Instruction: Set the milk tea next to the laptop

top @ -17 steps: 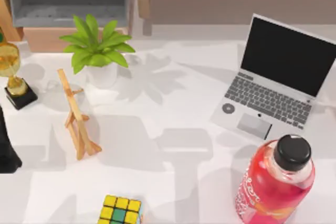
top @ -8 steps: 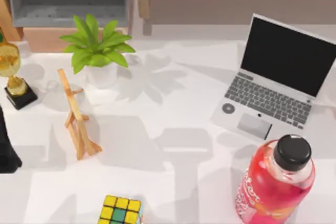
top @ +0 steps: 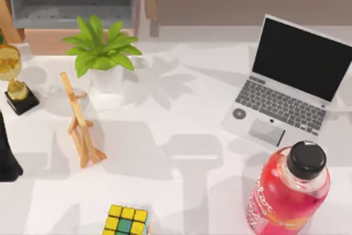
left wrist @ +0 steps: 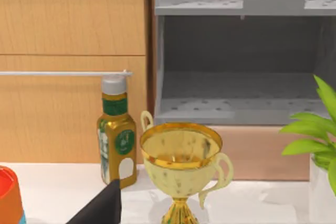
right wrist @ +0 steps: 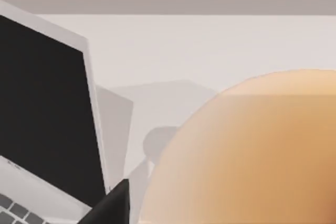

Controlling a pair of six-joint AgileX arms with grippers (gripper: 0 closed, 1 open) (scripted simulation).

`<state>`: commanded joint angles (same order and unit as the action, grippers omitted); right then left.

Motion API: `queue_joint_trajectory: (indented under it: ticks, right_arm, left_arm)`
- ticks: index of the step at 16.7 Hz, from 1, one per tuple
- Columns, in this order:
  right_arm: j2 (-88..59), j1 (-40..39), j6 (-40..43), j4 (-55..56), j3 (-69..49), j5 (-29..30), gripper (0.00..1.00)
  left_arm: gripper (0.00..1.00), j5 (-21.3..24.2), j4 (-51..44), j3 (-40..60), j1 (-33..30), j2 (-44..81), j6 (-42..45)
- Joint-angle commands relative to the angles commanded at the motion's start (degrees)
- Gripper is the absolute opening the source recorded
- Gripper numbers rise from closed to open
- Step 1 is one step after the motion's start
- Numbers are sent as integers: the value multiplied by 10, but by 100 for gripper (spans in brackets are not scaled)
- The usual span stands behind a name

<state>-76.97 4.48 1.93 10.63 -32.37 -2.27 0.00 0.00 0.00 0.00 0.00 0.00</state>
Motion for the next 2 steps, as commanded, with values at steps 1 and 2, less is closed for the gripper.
queue_joint_trajectory:
  ticks: [1,2]
  right_arm:
    - [0,0,0,0,0,0,100]
    - [0,0,0,0,0,0,100]
  left_arm:
    - [100,0,0,0,0,0,0]
    - [100,0,0,0,0,0,0]
